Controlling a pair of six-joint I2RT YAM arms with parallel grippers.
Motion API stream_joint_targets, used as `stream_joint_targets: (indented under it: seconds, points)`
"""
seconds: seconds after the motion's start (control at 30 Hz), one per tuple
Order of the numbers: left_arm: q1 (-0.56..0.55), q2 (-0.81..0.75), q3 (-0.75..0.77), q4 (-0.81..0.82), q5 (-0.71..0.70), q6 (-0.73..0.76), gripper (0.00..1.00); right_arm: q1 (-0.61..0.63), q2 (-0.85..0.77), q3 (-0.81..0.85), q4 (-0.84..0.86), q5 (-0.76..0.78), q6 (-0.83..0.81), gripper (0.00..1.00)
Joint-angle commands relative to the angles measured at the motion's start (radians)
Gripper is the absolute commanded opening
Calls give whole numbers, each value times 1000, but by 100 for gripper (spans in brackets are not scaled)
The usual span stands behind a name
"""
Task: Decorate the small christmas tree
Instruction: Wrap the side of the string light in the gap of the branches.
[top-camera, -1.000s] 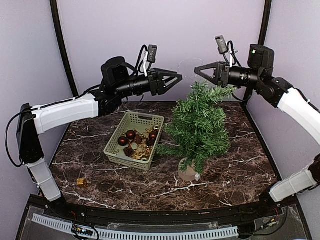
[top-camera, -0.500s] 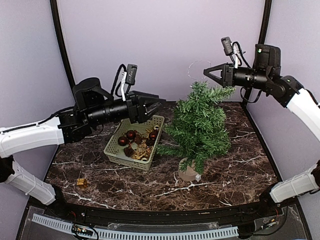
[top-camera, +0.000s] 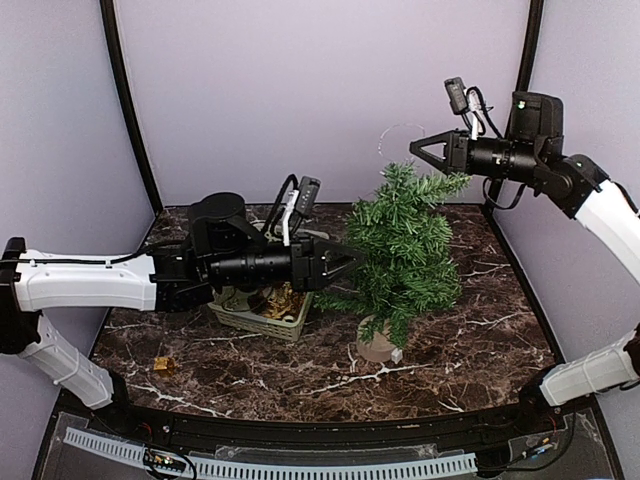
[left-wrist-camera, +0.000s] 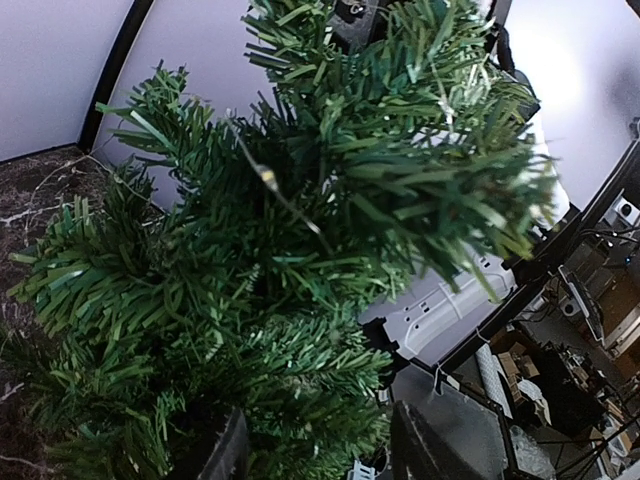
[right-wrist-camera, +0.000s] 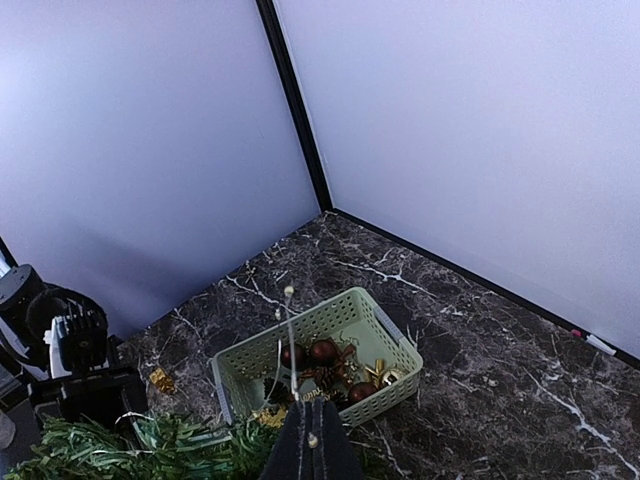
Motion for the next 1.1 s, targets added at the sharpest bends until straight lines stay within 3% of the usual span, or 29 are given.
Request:
stream_joint_targets:
  seconds: [0.0, 0.2, 0.4, 0.6, 0.8, 1.07]
  points:
    - [-11, 45, 65, 48, 7, 5, 51, 2, -32, -9, 22, 14, 4, 0]
    - [-17, 77, 89, 36, -28, 22, 48, 3, -35, -4, 15, 6, -3, 0]
    - [-21, 85, 90, 84, -11, 9, 38, 3, -35, -9, 17, 11, -5, 0]
    - [-22, 60, 74, 84, -41, 3, 17, 3, -45, -5, -4, 49, -9, 0]
    - [-17, 19, 35, 54, -122, -26, 4, 3, -62, -4, -78, 123, -25, 0]
    - [13, 27, -9, 88, -119, -132, 0, 3, -89, -1, -161, 194, -36, 0]
